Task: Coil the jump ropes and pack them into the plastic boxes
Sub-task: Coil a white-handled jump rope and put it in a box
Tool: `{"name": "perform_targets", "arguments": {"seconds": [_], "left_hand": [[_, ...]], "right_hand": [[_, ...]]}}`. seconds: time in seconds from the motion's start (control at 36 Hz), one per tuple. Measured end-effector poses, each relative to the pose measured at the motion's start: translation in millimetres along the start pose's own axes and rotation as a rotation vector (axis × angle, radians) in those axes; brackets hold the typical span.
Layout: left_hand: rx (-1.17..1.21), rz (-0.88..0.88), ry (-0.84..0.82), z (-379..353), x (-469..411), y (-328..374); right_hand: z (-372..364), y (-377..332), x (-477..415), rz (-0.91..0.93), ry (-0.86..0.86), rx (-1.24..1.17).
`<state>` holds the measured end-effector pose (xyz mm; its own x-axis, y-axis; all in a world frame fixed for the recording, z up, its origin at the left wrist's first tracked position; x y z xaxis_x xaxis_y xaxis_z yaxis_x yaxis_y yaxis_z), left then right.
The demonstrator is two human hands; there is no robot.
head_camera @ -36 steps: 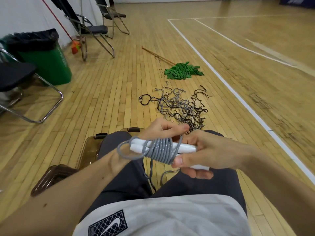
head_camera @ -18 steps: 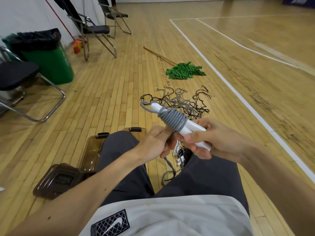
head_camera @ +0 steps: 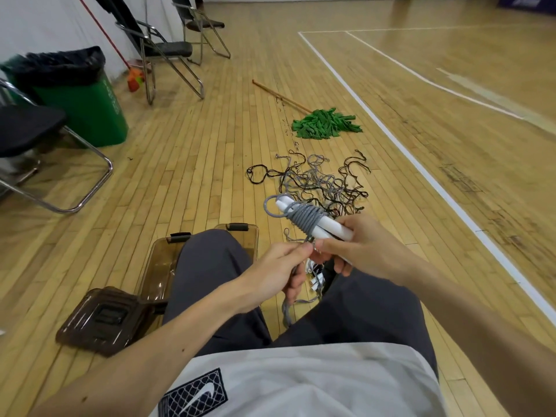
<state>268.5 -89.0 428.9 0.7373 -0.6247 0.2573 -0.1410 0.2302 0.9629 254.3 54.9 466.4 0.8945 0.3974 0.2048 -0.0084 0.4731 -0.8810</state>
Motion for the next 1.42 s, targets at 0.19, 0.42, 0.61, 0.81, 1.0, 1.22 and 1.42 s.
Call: {"name": "perform_targets", "arguments": {"seconds": [0.19,0.42,0.61,0.81,1.0,1.22,1.42], "left_hand": [[-0.117,0.038,0.032,2.1,2.2,1.4],[-0.52,0.042,0.08,-0.2,7.9,-3.0],[-1.224,-0.018,0.002,1.6,16.9,35.4],[-1.451,-0.224,-0.139,6.5,16.8,74.4],[-1.21,-0.363,-0.149,19.9,5.7,104.9],[-0.739,-0.248,-0.184,32.3,-2.6,98.9],[-0.348,-0.15,-0.253,32.7,-8.2,68.6]], "right_hand": [[10.8,12.3,-7.2,-0.005,0.17,0.16],[18.9,34.1,-12.8,-0.078,0.228,0.265],[9.1,39.6,-17.0,-0.266,-0.014,0.308],[-21.4,28.3,-4.3,-0.361,-0.392,0.347],[-22.7,-13.5,9.2,-0.236,-0.501,0.394],[-24.1,-29.9,23.3,-0.139,-0.566,0.324],[-27.5,-28.7,28.2,-0.069,-0.599,0.2]]}}
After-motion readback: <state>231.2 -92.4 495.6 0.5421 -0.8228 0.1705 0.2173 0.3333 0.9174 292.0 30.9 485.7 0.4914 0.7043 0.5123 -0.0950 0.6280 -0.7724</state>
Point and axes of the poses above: each hand's wrist, its own x-axis away from the middle knuckle, its own z-axis out of the back of the hand, y = z × x, the point moved 6 cm from there along -x, towards the middle knuckle, and after that the axes turned 9 degrees about -y, right-handed, at the moved point
